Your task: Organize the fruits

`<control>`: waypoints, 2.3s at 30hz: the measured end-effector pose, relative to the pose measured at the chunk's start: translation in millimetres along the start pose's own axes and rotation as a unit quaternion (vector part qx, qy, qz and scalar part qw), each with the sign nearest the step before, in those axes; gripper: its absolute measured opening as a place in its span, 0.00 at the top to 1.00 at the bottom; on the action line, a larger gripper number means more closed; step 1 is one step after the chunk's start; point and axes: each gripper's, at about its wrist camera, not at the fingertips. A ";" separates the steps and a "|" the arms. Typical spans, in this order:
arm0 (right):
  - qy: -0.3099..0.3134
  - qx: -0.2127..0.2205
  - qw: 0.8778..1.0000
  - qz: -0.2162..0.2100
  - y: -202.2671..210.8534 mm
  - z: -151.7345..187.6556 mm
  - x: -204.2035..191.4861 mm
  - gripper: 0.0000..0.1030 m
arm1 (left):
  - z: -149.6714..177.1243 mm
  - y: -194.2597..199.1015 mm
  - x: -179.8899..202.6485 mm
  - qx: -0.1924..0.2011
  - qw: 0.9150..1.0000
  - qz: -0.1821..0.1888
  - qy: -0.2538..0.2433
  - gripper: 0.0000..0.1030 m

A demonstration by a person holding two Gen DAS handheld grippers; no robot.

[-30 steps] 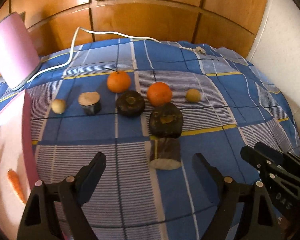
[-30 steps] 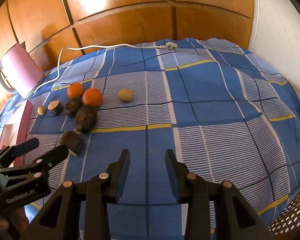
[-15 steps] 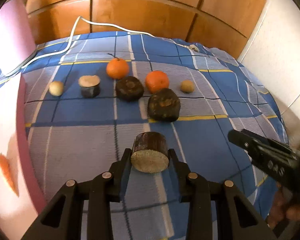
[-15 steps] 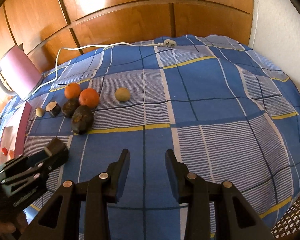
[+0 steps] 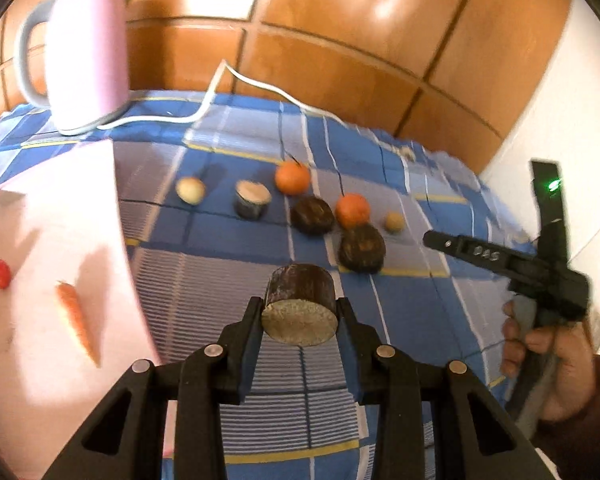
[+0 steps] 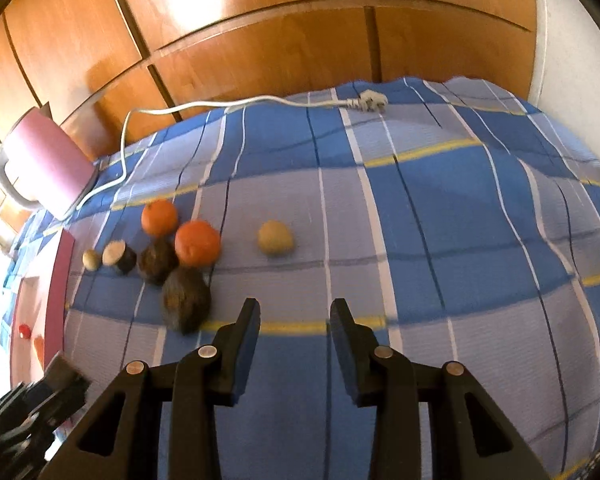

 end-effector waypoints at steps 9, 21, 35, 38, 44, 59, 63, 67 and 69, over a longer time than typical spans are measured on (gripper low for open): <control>0.027 -0.008 1.000 0.008 -27.2 -29.2 -20.3 0.65 | -24.3 52.4 -51.6 0.072 0.995 -0.040 0.059 0.65; 0.060 -0.022 0.998 0.013 -53.7 -40.0 -41.4 0.69 | -48.6 85.9 -133.4 0.106 0.980 -0.130 0.111 0.65; 0.059 -0.024 0.998 0.010 -42.9 -25.3 -29.8 0.74 | -61.2 72.7 -190.5 0.095 0.966 -0.185 0.155 0.54; 0.059 -0.024 0.998 0.012 -40.0 -21.2 -27.3 0.75 | -55.9 79.2 -184.2 0.103 0.964 -0.188 0.158 0.44; 0.058 -0.022 0.998 0.013 -34.7 -14.5 -24.0 0.75 | -38.9 94.3 -157.8 0.121 0.955 -0.229 0.144 0.21; 0.049 -0.026 0.998 -0.003 -15.3 19.7 -11.9 0.77 | 3.1 101.5 -102.8 0.119 0.953 -0.253 0.117 0.07; 0.053 -0.028 0.998 -0.010 -11.7 28.4 -13.8 0.78 | 10.3 98.4 -97.0 0.107 0.956 -0.252 0.109 0.07; 0.063 -0.023 0.998 -0.011 -8.5 34.4 -17.7 0.83 | 15.1 98.2 -91.4 0.106 0.957 -0.249 0.103 0.06; 0.064 -0.022 0.998 -0.016 -6.1 35.8 -18.2 0.83 | 17.0 98.5 -89.8 0.105 0.958 -0.246 0.102 0.04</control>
Point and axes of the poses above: each gripper's, at about its wrist camera, not at the fingertips, and y roughly against the way its jaws point, x to its right, z to its underside, and after that the axes turned 14 degrees about z, right-handed
